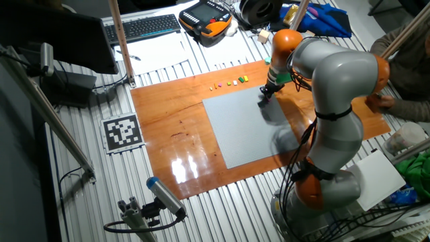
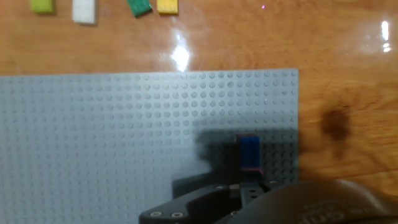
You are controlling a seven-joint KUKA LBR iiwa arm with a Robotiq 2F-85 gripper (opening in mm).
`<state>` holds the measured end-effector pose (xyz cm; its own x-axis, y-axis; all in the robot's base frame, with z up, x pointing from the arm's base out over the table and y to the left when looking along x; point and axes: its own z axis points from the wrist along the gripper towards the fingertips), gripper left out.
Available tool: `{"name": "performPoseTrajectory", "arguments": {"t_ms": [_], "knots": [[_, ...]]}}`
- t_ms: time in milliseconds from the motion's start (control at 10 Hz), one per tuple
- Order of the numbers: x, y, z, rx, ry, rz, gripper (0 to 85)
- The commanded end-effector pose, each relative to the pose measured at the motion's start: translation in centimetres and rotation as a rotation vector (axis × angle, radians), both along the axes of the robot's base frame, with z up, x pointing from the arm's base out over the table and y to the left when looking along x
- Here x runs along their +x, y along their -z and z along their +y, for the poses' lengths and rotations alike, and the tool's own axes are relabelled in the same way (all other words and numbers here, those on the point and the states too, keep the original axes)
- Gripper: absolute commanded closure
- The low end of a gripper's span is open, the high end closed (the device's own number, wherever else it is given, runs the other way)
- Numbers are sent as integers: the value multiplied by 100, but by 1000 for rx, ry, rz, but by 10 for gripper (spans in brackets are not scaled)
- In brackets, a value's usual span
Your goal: Stack small Lego blocks one on top of the other
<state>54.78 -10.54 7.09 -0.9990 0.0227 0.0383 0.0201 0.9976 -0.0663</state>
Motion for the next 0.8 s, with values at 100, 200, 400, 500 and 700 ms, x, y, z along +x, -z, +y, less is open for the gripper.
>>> {"name": "performPoseTrajectory", "arguments": {"t_ms": [100, 200, 400, 500, 700], "knots": [[23, -149, 14, 6, -12, 8, 850], [62, -238, 29, 5, -41, 21, 850], [133, -475, 74, -24, -85, 22, 850], [147, -626, 133, -30, -81, 26, 850], [117, -765, 272, -49, -62, 0, 850]]}}
